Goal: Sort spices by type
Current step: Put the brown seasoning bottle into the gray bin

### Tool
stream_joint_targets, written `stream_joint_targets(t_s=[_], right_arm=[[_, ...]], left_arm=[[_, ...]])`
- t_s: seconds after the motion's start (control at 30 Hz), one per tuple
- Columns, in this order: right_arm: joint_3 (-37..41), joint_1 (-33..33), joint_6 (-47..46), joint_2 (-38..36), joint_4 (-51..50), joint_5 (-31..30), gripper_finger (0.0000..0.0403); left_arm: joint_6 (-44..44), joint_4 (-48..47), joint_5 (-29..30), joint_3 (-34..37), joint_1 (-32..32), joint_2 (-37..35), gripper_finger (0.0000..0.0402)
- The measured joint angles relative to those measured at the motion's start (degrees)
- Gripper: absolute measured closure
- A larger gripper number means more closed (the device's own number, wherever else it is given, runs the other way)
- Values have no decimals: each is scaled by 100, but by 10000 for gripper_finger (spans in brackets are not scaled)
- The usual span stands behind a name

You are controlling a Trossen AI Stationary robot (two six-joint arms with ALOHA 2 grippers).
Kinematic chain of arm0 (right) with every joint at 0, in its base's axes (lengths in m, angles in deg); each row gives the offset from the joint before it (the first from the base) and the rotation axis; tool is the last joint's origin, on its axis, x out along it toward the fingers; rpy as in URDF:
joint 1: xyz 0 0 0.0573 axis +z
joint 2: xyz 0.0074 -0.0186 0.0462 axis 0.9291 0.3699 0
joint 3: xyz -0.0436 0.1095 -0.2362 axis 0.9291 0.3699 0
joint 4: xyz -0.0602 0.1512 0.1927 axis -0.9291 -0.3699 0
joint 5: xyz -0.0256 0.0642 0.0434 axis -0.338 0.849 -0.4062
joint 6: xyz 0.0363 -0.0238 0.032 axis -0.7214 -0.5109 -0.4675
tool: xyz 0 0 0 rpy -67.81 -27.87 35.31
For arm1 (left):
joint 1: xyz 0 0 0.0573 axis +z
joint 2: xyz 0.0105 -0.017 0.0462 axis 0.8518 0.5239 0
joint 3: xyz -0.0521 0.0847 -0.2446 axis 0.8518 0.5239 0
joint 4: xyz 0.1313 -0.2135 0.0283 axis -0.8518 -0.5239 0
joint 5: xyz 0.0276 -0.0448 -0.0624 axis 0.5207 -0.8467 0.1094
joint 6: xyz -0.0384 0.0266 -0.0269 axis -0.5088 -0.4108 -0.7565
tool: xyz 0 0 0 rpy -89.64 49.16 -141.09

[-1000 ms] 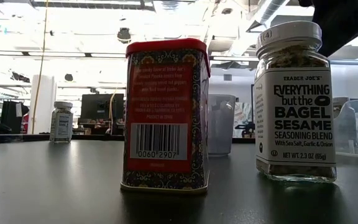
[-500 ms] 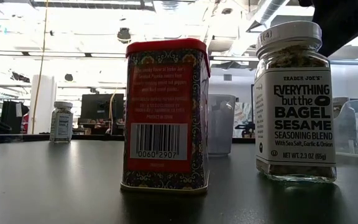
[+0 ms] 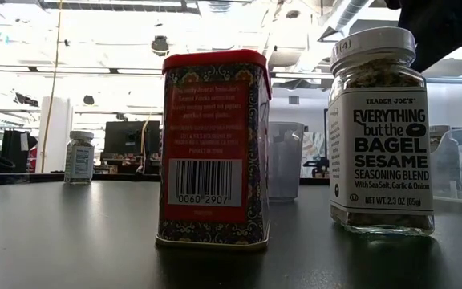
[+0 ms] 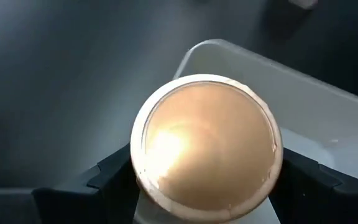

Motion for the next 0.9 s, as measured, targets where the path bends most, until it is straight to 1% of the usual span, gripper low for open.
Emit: stream_joint_targets(t_s=[0.27, 0.6, 0.7, 0.9], right_arm=[[0, 0, -66, 0, 95, 0, 131], [0, 0, -202, 0, 99, 0, 131], [0, 0, -210, 0, 126, 0, 131], [0, 0, -208, 0, 215, 0, 131]], left_arm=[[689, -25, -18, 0, 17, 14, 120], [1338, 90, -62, 0, 20, 14, 120], [1385, 107, -62, 0, 20, 14, 117], [1079, 157, -63, 0, 20, 12, 113]])
